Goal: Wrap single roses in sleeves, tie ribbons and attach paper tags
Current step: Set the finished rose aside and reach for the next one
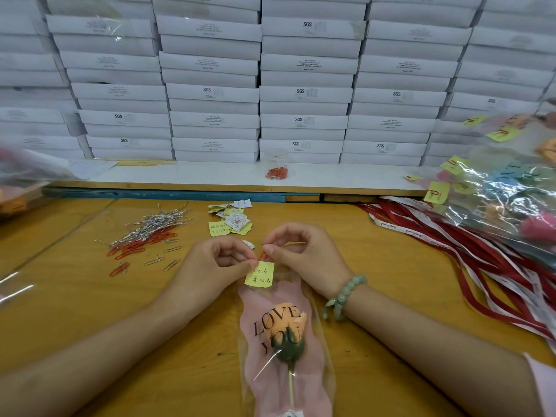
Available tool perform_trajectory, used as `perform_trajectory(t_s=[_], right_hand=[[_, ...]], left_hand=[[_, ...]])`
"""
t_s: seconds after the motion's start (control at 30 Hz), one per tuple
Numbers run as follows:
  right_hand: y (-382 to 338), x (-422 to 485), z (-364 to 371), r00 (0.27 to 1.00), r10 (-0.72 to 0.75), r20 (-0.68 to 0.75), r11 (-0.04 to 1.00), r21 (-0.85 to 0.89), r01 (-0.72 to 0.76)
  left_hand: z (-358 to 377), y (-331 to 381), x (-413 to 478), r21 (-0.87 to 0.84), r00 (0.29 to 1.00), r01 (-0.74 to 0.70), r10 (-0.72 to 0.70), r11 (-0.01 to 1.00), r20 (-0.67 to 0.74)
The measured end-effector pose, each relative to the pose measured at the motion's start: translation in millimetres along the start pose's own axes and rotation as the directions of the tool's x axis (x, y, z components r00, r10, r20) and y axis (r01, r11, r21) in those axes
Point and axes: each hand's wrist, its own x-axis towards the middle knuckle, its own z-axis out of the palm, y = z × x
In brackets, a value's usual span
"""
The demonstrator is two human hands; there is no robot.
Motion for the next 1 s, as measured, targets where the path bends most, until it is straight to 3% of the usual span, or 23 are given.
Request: perform_trajectory(t_s=[0.8, 1.0], right_hand=[[4.0, 0.6, 1.0, 0.997, -0.014, 0.077, 0.998, -0.060, 0.019], [4.7, 0.5, 0.6, 0.995, 0.039, 0.088, 0.997, -0.067, -0.033]], left_hand=[[-0.6, -1.9, 1.8, 0.028, 1.000, -0.026, 0.026, 0.999, 0.011], [-1.2, -5.0, 2.7, 0.005, 1.000, -0.003, 0.004, 1.000, -0.017]])
